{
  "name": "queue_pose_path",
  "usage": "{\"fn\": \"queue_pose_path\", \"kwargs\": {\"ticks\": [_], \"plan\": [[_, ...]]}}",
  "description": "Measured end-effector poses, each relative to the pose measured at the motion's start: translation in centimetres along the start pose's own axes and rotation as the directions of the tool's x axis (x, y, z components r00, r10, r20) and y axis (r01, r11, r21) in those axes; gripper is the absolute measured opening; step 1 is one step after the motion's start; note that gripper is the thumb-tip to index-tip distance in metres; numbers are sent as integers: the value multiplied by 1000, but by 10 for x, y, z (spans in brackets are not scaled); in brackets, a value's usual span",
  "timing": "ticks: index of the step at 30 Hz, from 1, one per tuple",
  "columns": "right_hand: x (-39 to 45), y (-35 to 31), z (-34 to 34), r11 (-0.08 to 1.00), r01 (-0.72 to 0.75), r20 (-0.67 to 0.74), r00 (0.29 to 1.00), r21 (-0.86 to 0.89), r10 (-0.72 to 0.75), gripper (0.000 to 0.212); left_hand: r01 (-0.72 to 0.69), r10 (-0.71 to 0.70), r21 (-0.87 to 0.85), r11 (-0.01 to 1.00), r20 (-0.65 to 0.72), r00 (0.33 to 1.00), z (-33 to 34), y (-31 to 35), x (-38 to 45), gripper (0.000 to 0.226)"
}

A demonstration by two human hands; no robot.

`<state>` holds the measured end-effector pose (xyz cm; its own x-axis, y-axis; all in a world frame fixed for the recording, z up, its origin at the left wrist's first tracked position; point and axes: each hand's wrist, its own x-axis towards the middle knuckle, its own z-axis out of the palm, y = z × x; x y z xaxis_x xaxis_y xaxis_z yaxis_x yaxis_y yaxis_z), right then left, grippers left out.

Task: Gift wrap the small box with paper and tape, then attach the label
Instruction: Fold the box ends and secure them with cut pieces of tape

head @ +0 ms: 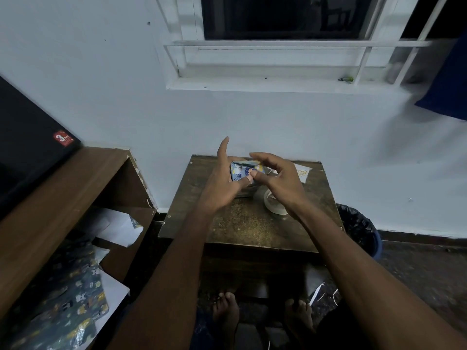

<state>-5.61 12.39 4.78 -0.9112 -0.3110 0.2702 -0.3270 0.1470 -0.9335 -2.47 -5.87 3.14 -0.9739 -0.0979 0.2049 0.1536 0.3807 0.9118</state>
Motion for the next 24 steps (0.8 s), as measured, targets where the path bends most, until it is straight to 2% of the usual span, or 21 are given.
{"fn": "queue_pose_path", "kwargs": {"ticks": [2, 6, 10, 19, 24], "plan": [[1, -1, 1, 999, 40, -43, 998, 16, -39, 32, -5, 5, 32, 999, -25, 1000, 0, 0, 0, 114], [3, 4, 2, 996, 70, -118, 991, 57, -63, 31, 2, 1, 62, 998, -56, 998, 1, -2, 1, 113], [3, 4, 3, 997, 81, -94, 992, 1, -81, 19, 9, -6, 40, 999, -74, 997, -2, -4, 2, 113], [6, 8, 6, 995, 77, -125, 988, -69, -85, 12, -17, 23, 67, 998, -89, 996, 5, 4, 0, 97], [7, 7, 13, 995, 8, -130, 991, -100, -21, 7, -12, 15, 43, 999, -89, 996, 3, 4, 0, 100]]}}
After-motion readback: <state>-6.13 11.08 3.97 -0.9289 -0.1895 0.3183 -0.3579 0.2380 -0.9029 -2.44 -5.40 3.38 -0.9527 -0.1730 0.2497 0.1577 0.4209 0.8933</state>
